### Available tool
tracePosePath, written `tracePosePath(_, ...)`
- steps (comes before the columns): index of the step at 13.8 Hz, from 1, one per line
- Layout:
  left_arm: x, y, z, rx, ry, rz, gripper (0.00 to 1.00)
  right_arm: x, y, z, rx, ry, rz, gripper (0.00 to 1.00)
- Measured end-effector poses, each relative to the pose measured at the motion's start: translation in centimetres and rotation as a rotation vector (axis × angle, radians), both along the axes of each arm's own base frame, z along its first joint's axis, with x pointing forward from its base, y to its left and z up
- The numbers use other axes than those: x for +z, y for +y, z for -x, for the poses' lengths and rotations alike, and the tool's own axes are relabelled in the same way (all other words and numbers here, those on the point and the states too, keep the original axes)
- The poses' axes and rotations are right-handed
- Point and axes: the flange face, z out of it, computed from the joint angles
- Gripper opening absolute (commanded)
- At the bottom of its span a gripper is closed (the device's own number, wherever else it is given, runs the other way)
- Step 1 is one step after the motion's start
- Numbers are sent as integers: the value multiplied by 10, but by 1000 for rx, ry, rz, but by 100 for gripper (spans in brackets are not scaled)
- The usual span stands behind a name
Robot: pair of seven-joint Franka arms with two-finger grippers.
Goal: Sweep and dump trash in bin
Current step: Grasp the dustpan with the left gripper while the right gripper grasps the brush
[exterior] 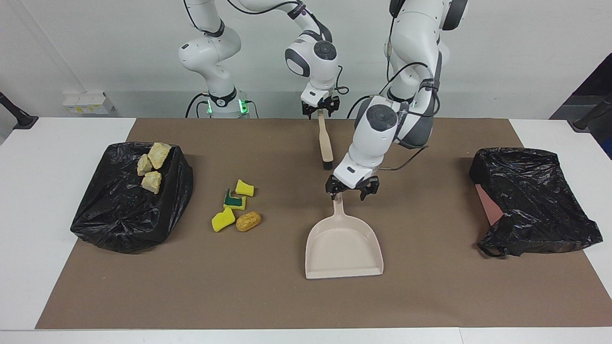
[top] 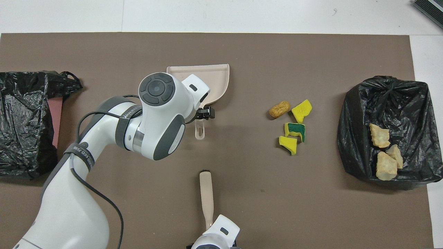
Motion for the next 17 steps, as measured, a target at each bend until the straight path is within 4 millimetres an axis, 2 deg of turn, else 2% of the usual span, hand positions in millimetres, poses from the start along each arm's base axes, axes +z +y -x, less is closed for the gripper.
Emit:
tracePosePath(1,-5,-2,1,-3,4,-3,0,1,0,0,0,-1,-1,25)
tracePosePath(2,-6,-3,1,-3,5,-4,0,2,0,0,-1,-3,-3,0)
tracePosePath(7,-6,0,0,-2,6,-10,0,9,0,-3,-11,-14,-14,0)
tracePosePath(10,13,22,-10,-27,-2,-20,0,16,-6,-7,-22,-8,-4,0)
tracePosePath(12,36,48,-18,-68,-14,-21,0,39,-24,-18,-43,-2,18,0)
tracePosePath(15,64,96,-26,-197,-10,-31,0,86,-71,-49,-79,-30,21,0)
tracePosePath(17,71,125,-27,-304,24,-41,0,99,-105,-73,-104,-61,68,0)
